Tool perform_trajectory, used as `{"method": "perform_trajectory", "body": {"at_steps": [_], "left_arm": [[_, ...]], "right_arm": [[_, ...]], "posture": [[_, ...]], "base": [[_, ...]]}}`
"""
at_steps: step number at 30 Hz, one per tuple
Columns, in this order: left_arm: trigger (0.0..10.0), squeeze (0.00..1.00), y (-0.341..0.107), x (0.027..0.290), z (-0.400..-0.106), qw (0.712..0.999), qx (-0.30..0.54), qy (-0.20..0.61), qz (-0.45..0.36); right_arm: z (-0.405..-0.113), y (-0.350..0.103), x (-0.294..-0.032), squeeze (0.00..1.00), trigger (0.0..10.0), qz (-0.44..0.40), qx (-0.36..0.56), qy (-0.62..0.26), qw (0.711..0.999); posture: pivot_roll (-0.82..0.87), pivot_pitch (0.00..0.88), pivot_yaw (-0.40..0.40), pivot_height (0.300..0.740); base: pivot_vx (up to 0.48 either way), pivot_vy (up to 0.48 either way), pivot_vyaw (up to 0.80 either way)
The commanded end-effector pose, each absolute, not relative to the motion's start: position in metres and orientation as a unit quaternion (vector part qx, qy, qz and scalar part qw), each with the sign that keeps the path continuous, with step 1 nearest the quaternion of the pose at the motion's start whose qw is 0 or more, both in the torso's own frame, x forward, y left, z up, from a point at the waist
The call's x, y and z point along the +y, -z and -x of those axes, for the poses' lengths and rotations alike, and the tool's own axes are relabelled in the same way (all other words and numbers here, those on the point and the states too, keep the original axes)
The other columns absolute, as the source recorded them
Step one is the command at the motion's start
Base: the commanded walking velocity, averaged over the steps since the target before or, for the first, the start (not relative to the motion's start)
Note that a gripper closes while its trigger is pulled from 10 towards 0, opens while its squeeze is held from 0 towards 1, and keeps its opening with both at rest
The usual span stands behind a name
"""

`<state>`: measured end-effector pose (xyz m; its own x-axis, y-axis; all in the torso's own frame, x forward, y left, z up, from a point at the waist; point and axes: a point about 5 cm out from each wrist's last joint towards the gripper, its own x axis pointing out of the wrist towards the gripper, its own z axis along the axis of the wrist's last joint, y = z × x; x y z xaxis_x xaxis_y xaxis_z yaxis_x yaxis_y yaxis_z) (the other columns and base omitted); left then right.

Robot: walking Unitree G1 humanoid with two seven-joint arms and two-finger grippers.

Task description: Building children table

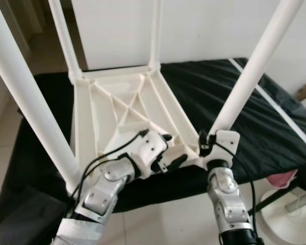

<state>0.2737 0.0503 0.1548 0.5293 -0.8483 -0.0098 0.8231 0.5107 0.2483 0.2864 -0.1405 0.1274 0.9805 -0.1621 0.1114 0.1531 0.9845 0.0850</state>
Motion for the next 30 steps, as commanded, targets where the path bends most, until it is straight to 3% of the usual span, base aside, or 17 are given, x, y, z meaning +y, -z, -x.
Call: {"method": "perform_trajectory", "body": {"at_steps": [1,4,5,6,13,15,23,30], "left_arm": [[10.0,0.0,-0.157,0.05,-0.273,0.869,-0.06,0.478,-0.114],[10.0,0.0,-0.157,0.05,-0.273,0.869,-0.06,0.477,-0.114],[10.0,0.0,-0.157,0.05,-0.273,0.869,-0.061,0.477,-0.114],[10.0,0.0,-0.158,0.05,-0.273,0.869,-0.061,0.477,-0.114],[10.0,0.0,-0.161,0.05,-0.273,0.871,-0.065,0.474,-0.111],[10.0,0.0,-0.161,0.049,-0.273,0.871,-0.065,0.475,-0.111],[10.0,0.0,-0.162,0.047,-0.274,0.868,-0.068,0.48,-0.111],[10.0,0.0,-0.163,0.045,-0.274,0.867,-0.069,0.481,-0.11]], "right_arm": [[-0.282,-0.116,-0.14,0.03,10.0,-0.06,-0.032,0.093,0.993],[-0.282,-0.116,-0.14,0.03,10.0,-0.062,-0.033,0.089,0.994],[-0.282,-0.116,-0.14,0.91,10.0,-0.069,-0.031,0.087,0.993],[-0.281,-0.118,-0.141,1.0,10.0,-0.075,-0.035,0.082,0.993],[-0.268,-0.129,-0.159,1.0,10.0,-0.057,-0.066,0.032,0.996],[-0.267,-0.129,-0.166,0.0,10.0,-0.045,-0.063,0.001,0.997],[-0.272,-0.133,-0.165,0.0,10.0,0.025,-0.054,-0.169,0.984],[-0.286,-0.136,-0.172,0.0,10.0,0.071,-0.033,-0.246,0.966]], "posture": [[-0.05,0.046,-0.03,0.74],[-0.05,0.046,-0.03,0.74],[-0.05,0.047,-0.032,0.74],[-0.04,0.047,-0.032,0.74],[-0.05,0.046,-0.037,0.74],[-0.05,0.047,-0.035,0.74],[-0.06,0.043,-0.028,0.74],[-0.05,0.04,-0.031,0.74]], "base": [[0.0,0.0,0.0],[0.0,0.0,0.0],[0.0,0.0,0.0],[0.0,0.0,0.0],[0.0,0.0,0.0],[0.0,0.0,0.0],[0.0,0.0,0.0],[0.0,0.0,0.0]]}}
